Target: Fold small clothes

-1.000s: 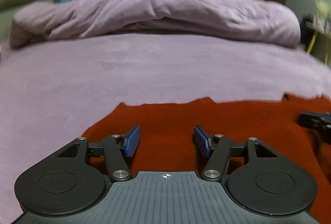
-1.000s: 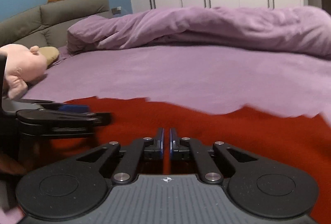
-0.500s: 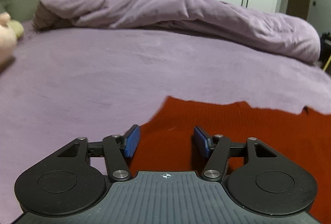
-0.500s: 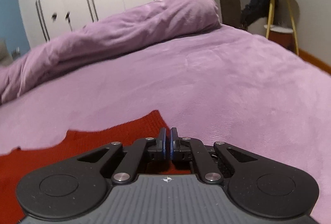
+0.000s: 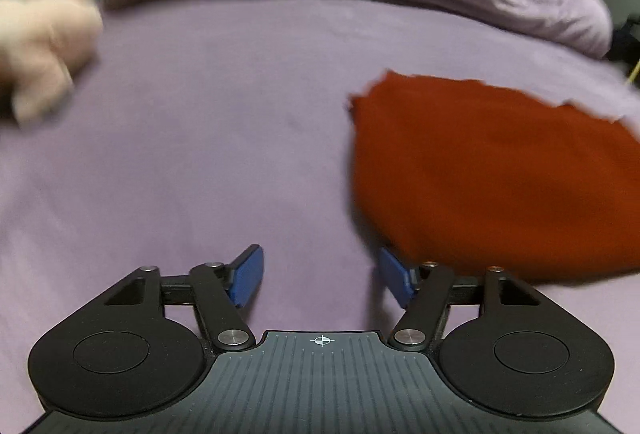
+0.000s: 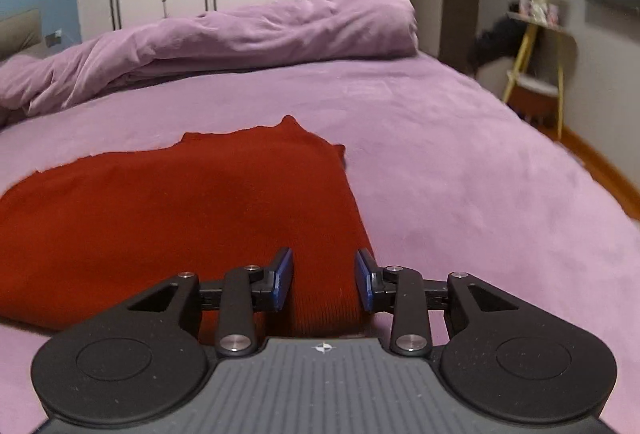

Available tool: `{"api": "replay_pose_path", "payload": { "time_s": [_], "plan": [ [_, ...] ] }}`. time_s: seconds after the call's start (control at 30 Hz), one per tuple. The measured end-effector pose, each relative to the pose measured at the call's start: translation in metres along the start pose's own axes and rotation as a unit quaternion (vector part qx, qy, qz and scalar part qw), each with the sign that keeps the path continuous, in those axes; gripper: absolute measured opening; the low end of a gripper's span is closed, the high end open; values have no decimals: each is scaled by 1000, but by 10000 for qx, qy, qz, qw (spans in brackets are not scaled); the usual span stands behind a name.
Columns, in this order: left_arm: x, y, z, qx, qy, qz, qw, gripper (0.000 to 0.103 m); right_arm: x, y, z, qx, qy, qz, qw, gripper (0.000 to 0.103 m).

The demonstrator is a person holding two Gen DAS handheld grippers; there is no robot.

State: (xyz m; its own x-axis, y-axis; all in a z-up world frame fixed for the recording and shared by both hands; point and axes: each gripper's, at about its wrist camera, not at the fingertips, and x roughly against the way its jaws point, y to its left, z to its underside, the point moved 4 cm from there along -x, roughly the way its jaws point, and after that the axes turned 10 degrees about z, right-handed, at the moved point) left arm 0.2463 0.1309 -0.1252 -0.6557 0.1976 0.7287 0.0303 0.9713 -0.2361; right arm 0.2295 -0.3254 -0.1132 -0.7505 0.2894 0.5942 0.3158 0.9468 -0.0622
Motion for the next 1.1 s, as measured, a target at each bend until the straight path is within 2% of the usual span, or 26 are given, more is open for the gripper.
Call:
{"api": "replay_pose_path", "payload": {
  "time_s": [0.07, 0.1, 0.13, 0.2, 0.27, 0.33, 0.4, 0.53, 0.6, 0.63, 0.67, 0.7, 0.8, 0.9, 0.93, 1.03, 1.1],
  "plan": [
    [7, 1, 4, 625, 1, 703, 9956, 67, 6, -4, -4, -233, 47, 38, 9997, 35],
    [7, 2, 5, 906, 12, 1100, 9898, 67, 7, -7, -5, -487, 134, -61, 9987, 36],
    [5, 2, 5, 1269, 24, 1506, 9804, 67, 9, -10, -5, -753, 258, -186, 9967, 36],
    [-2, 1, 4, 1742, 12, 1872, 9668, 66, 9, -15, 3, -1205, 515, -408, 9905, 36],
    [-16, 0, 0, 1951, 39, 2056, 9590, 66, 13, -13, 8, -1333, 621, -501, 9879, 36],
    [-34, 6, -2, 2341, 142, 2049, 9503, 60, 19, -6, 11, -1294, 618, -592, 9879, 36],
    [-40, 14, -5, 2772, -56, 2166, 9361, 54, 25, 3, 10, -1263, 608, -800, 9869, 36],
    [-54, 36, -7, 3585, -262, 2295, 9045, 31, 38, 32, 6, -990, 486, -1227, 9863, 36],
    [-64, 45, -5, 3915, -218, 2393, 8883, 28, 42, 54, 5, -813, 441, -1465, 9849, 36],
    [-65, 48, -5, 4017, -241, 2466, 8816, 26, 42, 66, 5, -729, 470, -1579, 9836, 32],
    [-65, 49, -5, 4035, -280, 2507, 8795, 25, 43, 79, 6, -666, 513, -1679, 9822, 30],
    [-63, 49, -5, 3986, -331, 2521, 8812, 24, 44, 94, 6, -619, 551, -1818, 9798, 25],
    [-52, 47, -8, 3696, -504, 2468, 8944, 21, 48, 133, 6, -419, 526, -2061, 9762, 23],
    [-41, 43, -14, 3521, -651, 2442, 9012, 20, 47, 170, 4, -250, 492, -2194, 9741, 21],
    [-37, 41, -16, 3362, -683, 2345, 9096, 20, 47, 180, 3, -225, 454, -2238, 9733, 21],
    [-39, 32, -20, 2731, -473, 1719, 9453, 18, 42, 204, 8, 50, 323, -2211, 9747, 21],
    [-43, 30, -20, 2605, -313, 1516, 9530, 20, 29, 215, 21, 350, 469, -2027, 9775, 21]
  ]
}}
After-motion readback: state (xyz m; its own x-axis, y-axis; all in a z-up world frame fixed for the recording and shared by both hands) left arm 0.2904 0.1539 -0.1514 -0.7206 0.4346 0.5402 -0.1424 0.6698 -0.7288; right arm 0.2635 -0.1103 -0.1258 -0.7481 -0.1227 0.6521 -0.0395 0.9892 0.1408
